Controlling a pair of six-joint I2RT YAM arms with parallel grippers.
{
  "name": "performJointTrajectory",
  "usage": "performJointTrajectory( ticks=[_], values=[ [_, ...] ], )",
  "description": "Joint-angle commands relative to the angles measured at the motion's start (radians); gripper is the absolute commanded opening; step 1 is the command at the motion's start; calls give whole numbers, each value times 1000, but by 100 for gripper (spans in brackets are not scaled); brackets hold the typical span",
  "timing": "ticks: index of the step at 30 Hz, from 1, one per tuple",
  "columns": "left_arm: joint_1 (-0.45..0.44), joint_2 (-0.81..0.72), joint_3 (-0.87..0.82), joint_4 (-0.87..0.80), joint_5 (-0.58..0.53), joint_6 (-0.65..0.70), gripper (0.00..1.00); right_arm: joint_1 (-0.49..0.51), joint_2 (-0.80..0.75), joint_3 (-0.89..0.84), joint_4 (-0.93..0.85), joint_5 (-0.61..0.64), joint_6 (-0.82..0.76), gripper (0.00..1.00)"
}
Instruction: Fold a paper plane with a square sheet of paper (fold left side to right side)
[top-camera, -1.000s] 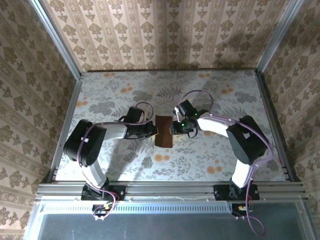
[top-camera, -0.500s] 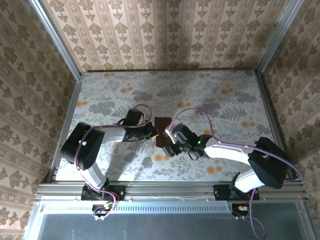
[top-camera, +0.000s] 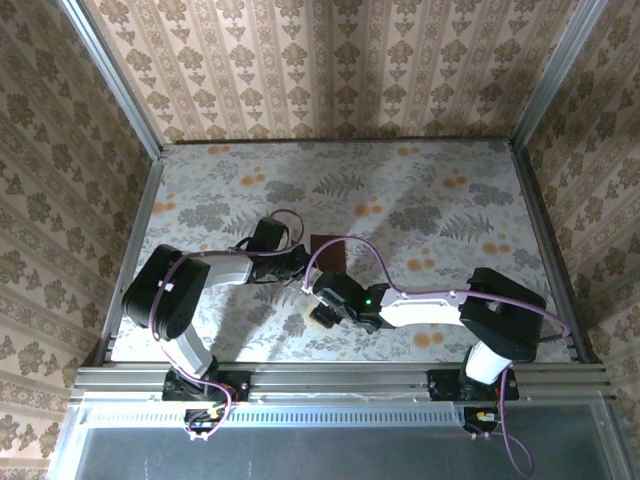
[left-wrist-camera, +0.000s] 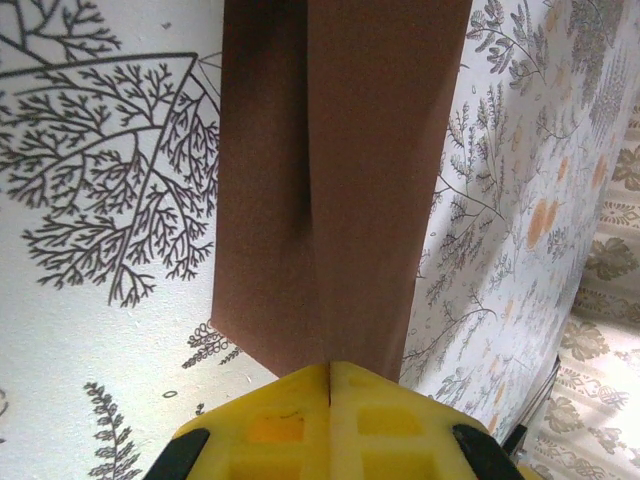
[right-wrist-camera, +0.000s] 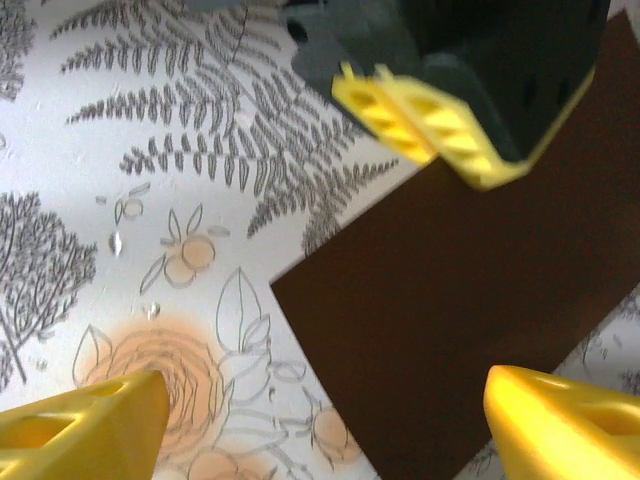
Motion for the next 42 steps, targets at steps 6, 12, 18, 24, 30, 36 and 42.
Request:
performJointTrajectory(
  ticks=[6,12,18,24,30,36,42],
  values=[
    [-10,14,2,15,13,-29,0,10,62,70,39,128,-52,70],
    [-13,20,8,16,14,-28,0,10,78,83,33,150,-53,56],
    [-15,23,8,13,18,-23,0,11,87,87,24,151,-44,34],
    [-15,20,11,20,27,-11,1,10,77,81,16,139,-36,5],
    [-1,-27,27,-71,1,60,20,-1,58,67,3,88,-11,0],
    [60,-149,14,-176,-23,159,37,-27,36,54,-10,-1,29,0],
    [160,-268,28,-316,-29,259,47,-59,-2,26,11,-104,82,0]
  ],
)
